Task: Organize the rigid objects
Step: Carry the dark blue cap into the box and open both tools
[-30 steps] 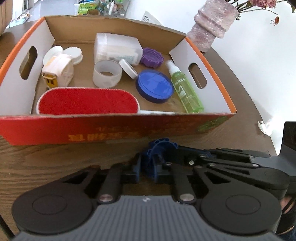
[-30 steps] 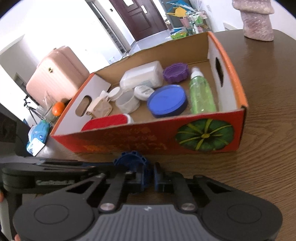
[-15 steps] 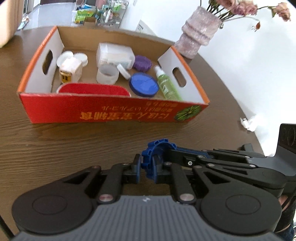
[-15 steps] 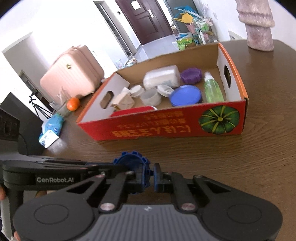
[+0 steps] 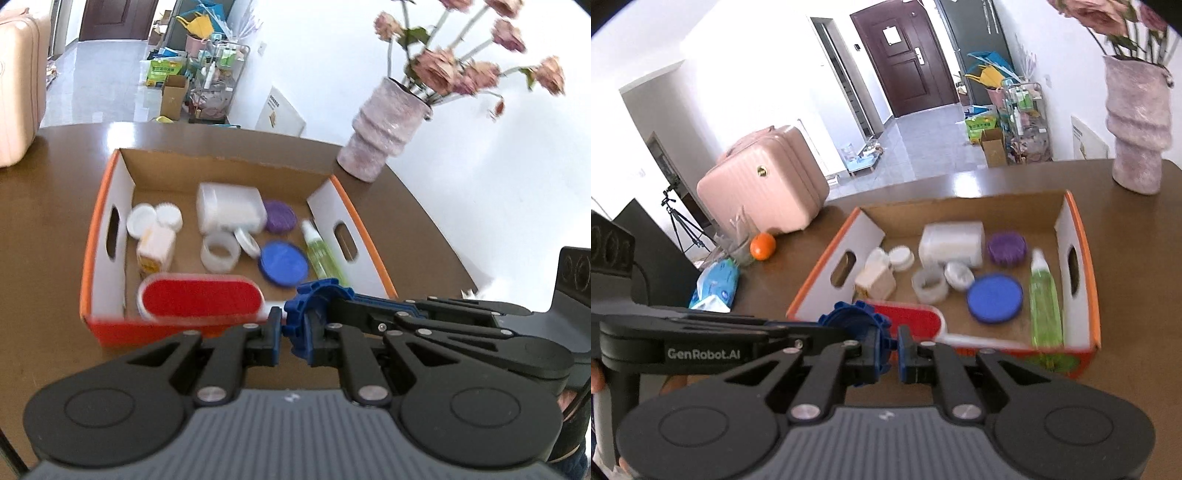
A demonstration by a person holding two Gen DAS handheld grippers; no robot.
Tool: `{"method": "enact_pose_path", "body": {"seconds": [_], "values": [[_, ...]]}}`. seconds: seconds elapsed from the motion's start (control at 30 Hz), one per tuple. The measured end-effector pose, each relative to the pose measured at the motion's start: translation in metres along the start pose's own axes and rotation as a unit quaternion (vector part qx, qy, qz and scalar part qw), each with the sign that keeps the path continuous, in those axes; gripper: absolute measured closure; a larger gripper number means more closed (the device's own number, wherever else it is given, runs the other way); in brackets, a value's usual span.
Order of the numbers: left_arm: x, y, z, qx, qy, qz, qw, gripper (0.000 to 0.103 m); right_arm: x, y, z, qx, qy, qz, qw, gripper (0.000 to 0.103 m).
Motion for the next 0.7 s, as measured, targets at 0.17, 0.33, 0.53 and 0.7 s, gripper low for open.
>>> {"method": "enact_pose_path", "body": {"seconds": [0.17, 0.33, 0.53, 0.7], "values": [[-0.035, 0.023, -0.024, -0.022, -0.006, 0.002, 0.9997, 0.091, -0.036, 0.040, 0.012, -0.016, 0.023, -0.007, 1.000, 0.094], [-0.067, 0.055, -0.058, -0.045, -0.017, -0.007, 0.9988, 0.091, -0.065, 0.098, 0.022, -0.025, 0.034, -0.025, 0.999, 0.094], [-0.109, 0.100, -0.099, -0.073, -0.029, -0.031, 0.9964, 0.091, -0.096, 0.170, 0.034, -0.018, 0.048, -0.051, 0.997, 0.094], [-0.130, 0.124, -0.123, -0.089, -0.038, -0.027, 0.9949, 0.091, -0.112, 0.213, 0.040, -0.009, 0.062, -0.050, 0.997, 0.091]]}}
Point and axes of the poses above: each gripper's, at about its wrist camera, not at the fingertips, and y roughly the way its jaws point, z to its right, x to its underside, the point moved 2 cm from there along y, roughly the way its jaws point, and after that the axes turned 3 degrees about x, right-handed, at the moved point
